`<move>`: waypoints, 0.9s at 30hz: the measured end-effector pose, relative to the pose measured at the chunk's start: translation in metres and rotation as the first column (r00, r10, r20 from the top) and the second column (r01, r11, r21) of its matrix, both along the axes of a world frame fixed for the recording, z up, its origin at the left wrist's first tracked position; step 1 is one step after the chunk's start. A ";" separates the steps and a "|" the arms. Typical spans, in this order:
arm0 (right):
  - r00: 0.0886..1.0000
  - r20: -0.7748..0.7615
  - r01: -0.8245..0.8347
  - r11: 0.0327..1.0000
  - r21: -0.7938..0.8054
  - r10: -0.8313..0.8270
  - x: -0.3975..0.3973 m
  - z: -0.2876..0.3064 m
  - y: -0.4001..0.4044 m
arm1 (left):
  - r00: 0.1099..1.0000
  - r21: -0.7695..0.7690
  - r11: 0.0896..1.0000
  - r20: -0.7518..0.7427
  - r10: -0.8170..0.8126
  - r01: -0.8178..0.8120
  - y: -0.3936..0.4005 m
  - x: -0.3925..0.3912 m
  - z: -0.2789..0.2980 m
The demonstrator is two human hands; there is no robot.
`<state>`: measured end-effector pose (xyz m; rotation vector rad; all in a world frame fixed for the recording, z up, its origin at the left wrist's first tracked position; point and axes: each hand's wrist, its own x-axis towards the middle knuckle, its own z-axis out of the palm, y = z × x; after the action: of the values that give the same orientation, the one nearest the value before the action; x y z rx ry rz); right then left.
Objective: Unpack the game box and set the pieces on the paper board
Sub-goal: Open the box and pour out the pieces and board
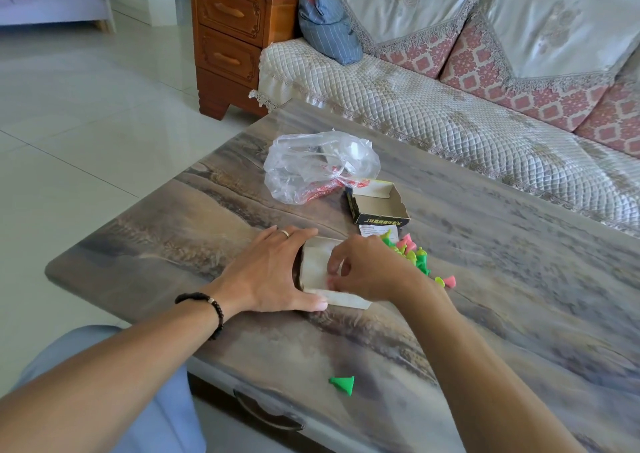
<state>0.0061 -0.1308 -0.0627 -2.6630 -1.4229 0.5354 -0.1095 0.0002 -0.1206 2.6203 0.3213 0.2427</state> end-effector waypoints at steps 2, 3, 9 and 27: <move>1.000 0.006 0.002 1.000 0.012 -0.002 -0.001 -0.001 0.003 | 1.000 -0.004 1.000 -0.002 -0.003 0.003 0.000 0.000 0.000; 1.000 0.016 -0.006 1.000 0.023 0.006 -0.002 -0.002 0.004 | 1.000 -0.004 1.000 -0.001 -0.004 0.004 0.000 0.000 0.001; 0.997 -0.058 0.051 0.989 0.136 -0.044 -0.002 -0.004 -0.001 | 1.000 -0.022 1.000 0.012 -0.007 0.007 0.001 -0.001 -0.001; 0.989 0.110 0.062 0.961 0.269 -0.095 0.006 -0.002 -0.007 | 0.997 -0.023 0.999 0.065 0.044 -0.043 0.003 0.002 -0.005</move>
<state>0.0124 -0.1377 -0.0648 -2.5597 -1.3047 0.1624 -0.1078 0.0034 -0.1253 2.5802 0.3571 0.3371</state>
